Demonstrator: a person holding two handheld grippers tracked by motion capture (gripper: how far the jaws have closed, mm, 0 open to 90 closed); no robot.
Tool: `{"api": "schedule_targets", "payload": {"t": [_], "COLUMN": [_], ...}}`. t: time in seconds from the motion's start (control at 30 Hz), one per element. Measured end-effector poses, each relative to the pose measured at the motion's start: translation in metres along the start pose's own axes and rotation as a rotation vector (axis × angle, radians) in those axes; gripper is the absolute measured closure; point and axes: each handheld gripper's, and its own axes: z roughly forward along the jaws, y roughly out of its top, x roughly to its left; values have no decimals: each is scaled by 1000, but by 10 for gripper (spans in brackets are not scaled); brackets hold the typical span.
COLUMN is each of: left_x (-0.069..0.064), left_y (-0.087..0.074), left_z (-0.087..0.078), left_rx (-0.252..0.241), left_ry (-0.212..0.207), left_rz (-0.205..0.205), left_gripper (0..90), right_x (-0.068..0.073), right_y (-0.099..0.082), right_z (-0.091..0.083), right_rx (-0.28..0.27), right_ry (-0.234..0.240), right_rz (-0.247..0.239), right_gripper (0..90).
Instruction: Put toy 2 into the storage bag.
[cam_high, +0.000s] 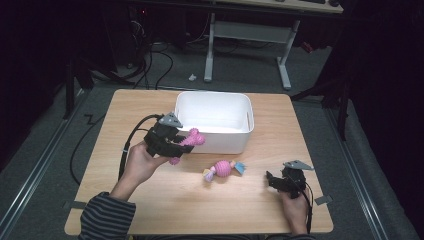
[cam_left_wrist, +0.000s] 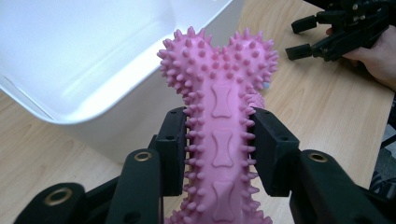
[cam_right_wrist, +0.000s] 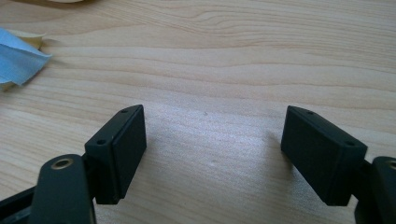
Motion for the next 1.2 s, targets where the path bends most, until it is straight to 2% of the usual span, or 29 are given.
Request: {"api": "schedule_targets", "payload": {"t": [0.27, 0.47, 0.53, 0.6, 0.77, 0.87, 1.03, 1.2], "left_x": [10, 15, 18, 24, 27, 31, 37, 39], "left_y": [17, 32, 37, 41, 46, 50, 55, 59], "left_z": [-4, -2, 1, 6, 11, 13, 19, 26], "left_rx": [-10, -7, 3, 7, 12, -11, -13, -14], "left_ry": [3, 6, 29, 26, 36, 33, 21, 23], "left_rz": [-8, 6, 24, 8, 14, -3, -20, -20], "left_gripper": [586, 586, 585, 584, 585, 585, 585, 585], "right_x": [0, 0, 0, 0, 0, -1, -1, 0], "right_y": [0, 0, 0, 0, 0, 0, 0, 0], "right_z": [0, 0, 0, 0, 0, 0, 0, 0], "right_rx": [0, 0, 0, 0, 0, 0, 0, 0], "right_ry": [1, 1, 2, 4, 4, 5, 5, 3], "right_rz": [1, 0, 1, 2, 1, -1, -1, -2], "right_gripper": [225, 225, 226, 228, 229, 229, 229, 229]}}
